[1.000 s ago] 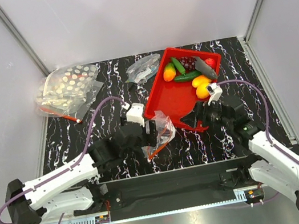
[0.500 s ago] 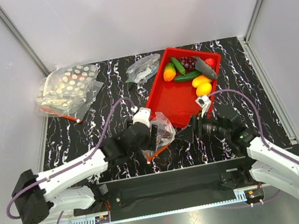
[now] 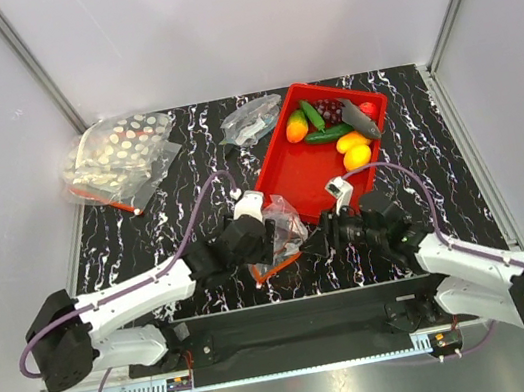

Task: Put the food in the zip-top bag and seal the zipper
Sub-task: Open the zipper of the food storage bag at the center of the board.

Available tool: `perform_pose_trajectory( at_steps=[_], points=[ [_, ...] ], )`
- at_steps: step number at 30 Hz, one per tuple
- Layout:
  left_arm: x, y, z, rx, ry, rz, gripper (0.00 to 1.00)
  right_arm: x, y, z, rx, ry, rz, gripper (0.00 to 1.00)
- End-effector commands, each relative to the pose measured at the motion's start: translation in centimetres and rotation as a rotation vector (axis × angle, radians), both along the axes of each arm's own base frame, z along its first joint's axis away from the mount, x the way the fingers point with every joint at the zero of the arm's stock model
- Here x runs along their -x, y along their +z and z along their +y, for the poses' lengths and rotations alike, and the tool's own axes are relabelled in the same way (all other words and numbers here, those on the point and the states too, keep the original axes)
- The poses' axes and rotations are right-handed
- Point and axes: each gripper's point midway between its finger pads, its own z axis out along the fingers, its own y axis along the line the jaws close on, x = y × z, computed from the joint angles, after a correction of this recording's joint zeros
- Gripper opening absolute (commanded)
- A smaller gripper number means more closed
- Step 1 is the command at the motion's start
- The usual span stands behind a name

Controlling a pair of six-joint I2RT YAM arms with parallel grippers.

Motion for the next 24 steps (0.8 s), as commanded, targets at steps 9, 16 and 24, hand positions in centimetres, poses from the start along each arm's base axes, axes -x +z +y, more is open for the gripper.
perform_pose_trajectory(
  at_steps=[9, 16, 24],
  points=[
    [-0.1, 5.0, 1.9, 0.065, 0.015, -0.114, 0.74, -3.7, 3.4, 1.7, 0.024, -0.056, -0.087, 0.19],
    [1.1, 8.5, 2.9, 0.023, -0.07, -0.104, 0.85, -5.4, 5.5, 3.5, 0.054, -0.016, -0.075, 0.01],
    [1.9, 10.1, 1.5, 0.132, -0.117, -0.105, 0.84, -6.6, 6.6, 5.3, 0.026, -0.004, -0.024, 0.0]
  ],
)
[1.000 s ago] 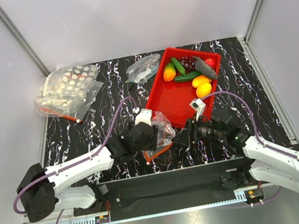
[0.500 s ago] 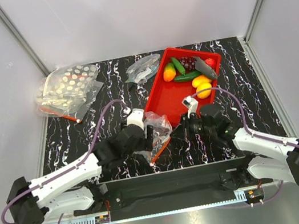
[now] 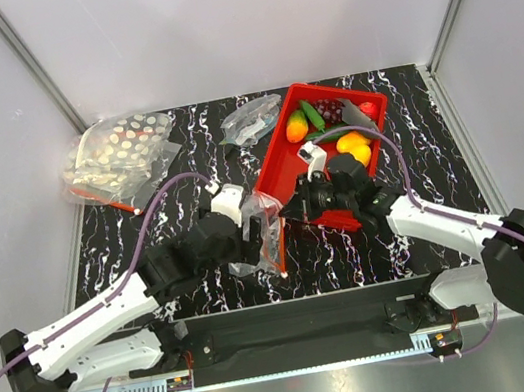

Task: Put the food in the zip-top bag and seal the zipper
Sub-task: Open the zipper of the food storage bag at the center of the board.

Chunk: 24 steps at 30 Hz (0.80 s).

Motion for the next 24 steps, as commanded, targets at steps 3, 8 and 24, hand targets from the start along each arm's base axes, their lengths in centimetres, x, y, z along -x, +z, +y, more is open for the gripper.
perform_pose_trajectory(
  at_steps=[3, 8, 24],
  points=[
    [0.6, 2.1, -2.4, 0.123, -0.081, -0.001, 0.81, -0.5, 1.7, 1.1, -0.024, 0.007, 0.007, 0.0],
    [0.1, 1.7, -3.8, 0.128, -0.098, 0.002, 0.76, -0.7, 1.7, 1.0, -0.021, -0.009, 0.007, 0.0],
    [-3.0, -1.8, -6.8, 0.039, -0.006, 0.048, 0.23, -0.5, 2.0, 0.4, -0.03, -0.038, 0.0, 0.0]
  ],
)
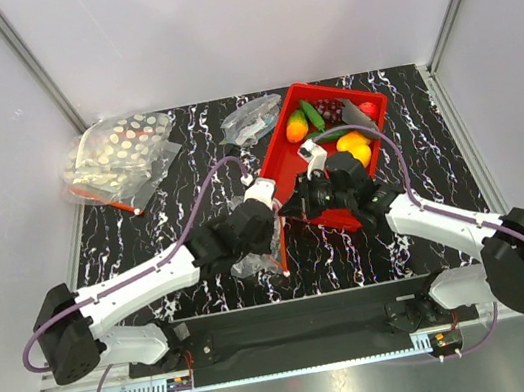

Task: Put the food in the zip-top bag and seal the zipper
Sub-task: Open the zipper of the food storage bag at the center of the board.

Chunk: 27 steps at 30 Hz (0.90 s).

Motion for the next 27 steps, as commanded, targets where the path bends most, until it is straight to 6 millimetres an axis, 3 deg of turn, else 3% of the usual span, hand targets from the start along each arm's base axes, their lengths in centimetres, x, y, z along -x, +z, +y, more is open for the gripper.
perform_pose_trajectory(
  at_steps=[1, 4, 8, 14, 17, 21, 23, 24, 25, 26, 27],
  points=[
    [-1.5, 2.6, -1.9, 0.095, 0.014, -0.062, 0.18, -0.2, 2.1, 0.2, -0.032, -0.01, -0.05, 0.0],
    [-1.8, 2.9, -1.6, 0.08, 0.03, -0.068, 0.0, -0.4, 1.5, 0.0, -0.011, -0.022, -0.047, 0.0],
    [-1.8, 3.7, 0.3, 0.069, 0.057, -0.067, 0.0, -0.7, 0.6, -0.3, 0.027, -0.036, -0.039, 0.13],
    [-1.9, 5.3, 3.0, 0.139, 0.08, -0.053, 0.0, -1.1, -0.4, 0.3, 0.034, -0.019, -0.024, 0.46],
    [-2.4, 5.9, 4.7, 0.157, 0.104, -0.062, 0.0, -1.6, -1.2, 0.4, 0.059, -0.03, -0.004, 0.53],
    [-3.2, 6.1, 6.4, 0.134, 0.164, -0.066, 0.0, -2.5, 0.1, 0.5, 0.077, -0.038, -0.048, 0.71],
    [-3.5, 6.5, 6.0, 0.154, 0.158, -0.05, 0.0, -3.6, 1.3, -0.1, 0.12, -0.089, -0.064, 0.76],
    [-4.0, 6.0, 6.1, 0.149, 0.169, -0.022, 0.0, -4.2, 1.4, -0.4, 0.16, -0.099, -0.083, 0.79],
    [-4.5, 6.7, 5.9, 0.157, 0.172, -0.021, 0.0, -5.0, 0.8, -1.6, 0.238, -0.157, -0.072, 0.8],
    [-4.4, 6.4, 6.3, 0.133, 0.174, 0.005, 0.0, -6.4, 2.7, -1.8, 0.247, -0.197, -0.101, 0.8],
    [-4.7, 6.1, 6.4, 0.116, 0.174, 0.032, 0.0, -7.5, 2.1, -2.6, 0.292, -0.232, -0.09, 0.81]
  ],
)
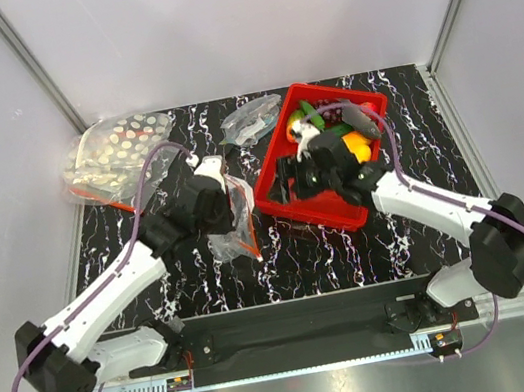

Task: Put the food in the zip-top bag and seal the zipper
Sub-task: Open the zipper of the food storage bag at the center of the board.

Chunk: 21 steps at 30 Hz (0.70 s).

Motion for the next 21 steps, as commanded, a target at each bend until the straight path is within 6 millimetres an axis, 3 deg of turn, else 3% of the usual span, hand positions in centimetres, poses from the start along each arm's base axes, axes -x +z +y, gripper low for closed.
perform_pose_trajectory(
  at_steps=[1, 3, 8, 9, 10, 12, 14, 15, 16, 18, 20, 21],
  points=[
    [-1.2, 2.7, -0.6, 0.018, -0.039, 0.013, 0.0, -4.8, 2.9, -2.7, 0.14, -0.164, -0.089, 0.81],
    [-1.3, 2.7, -0.1, -0.023, -0.044, 0.037, 0.0, -7.5, 2.3, -5.3, 0.152, -0.281, -0.055, 0.82],
    [-2.5, 4.2, 0.3, -0.052, -0.056, -0.004, 0.0, -12.0, 1.6, -8.6, 0.065, -0.422, -0.006, 0.84],
    [-2.7, 4.5, 0.5, -0.044, -0.048, -0.02, 0.0, -12.8, 0.4, -9.1, 0.089, -0.45, 0.014, 0.85],
    [-2.7, 4.1, 0.6, -0.049, -0.053, -0.023, 0.0, -14.0, 1.1, -9.9, 0.104, -0.501, 0.0, 0.85],
    [-3.0, 4.2, 0.6, -0.044, -0.054, -0.042, 0.0, -15.5, -0.2, -10.3, 0.125, -0.54, 0.022, 0.85],
    [-3.0, 4.0, 0.7, -0.056, -0.061, -0.036, 0.0, -17.2, 0.4, -10.7, 0.109, -0.583, 0.016, 0.85],
    [-3.1, 3.7, 0.7, -0.065, -0.063, -0.029, 0.0, -18.0, -0.8, -10.7, 0.111, -0.602, 0.044, 0.85],
    [-3.1, 3.8, 0.7, -0.073, -0.072, -0.031, 0.0, -19.0, -0.1, -10.9, 0.101, -0.632, 0.032, 0.86],
    [-3.1, 3.7, 0.9, -0.087, -0.079, -0.028, 0.0, -20.5, -1.3, -11.1, 0.094, -0.664, 0.049, 0.86],
    [-3.0, 3.9, 1.1, -0.096, -0.087, -0.038, 0.0, -22.0, -1.0, -11.1, 0.084, -0.699, 0.037, 0.86],
    [-2.9, 4.2, 1.2, -0.092, -0.088, -0.05, 0.0, -22.6, -2.3, -11.1, 0.091, -0.707, 0.06, 0.86]
  ],
)
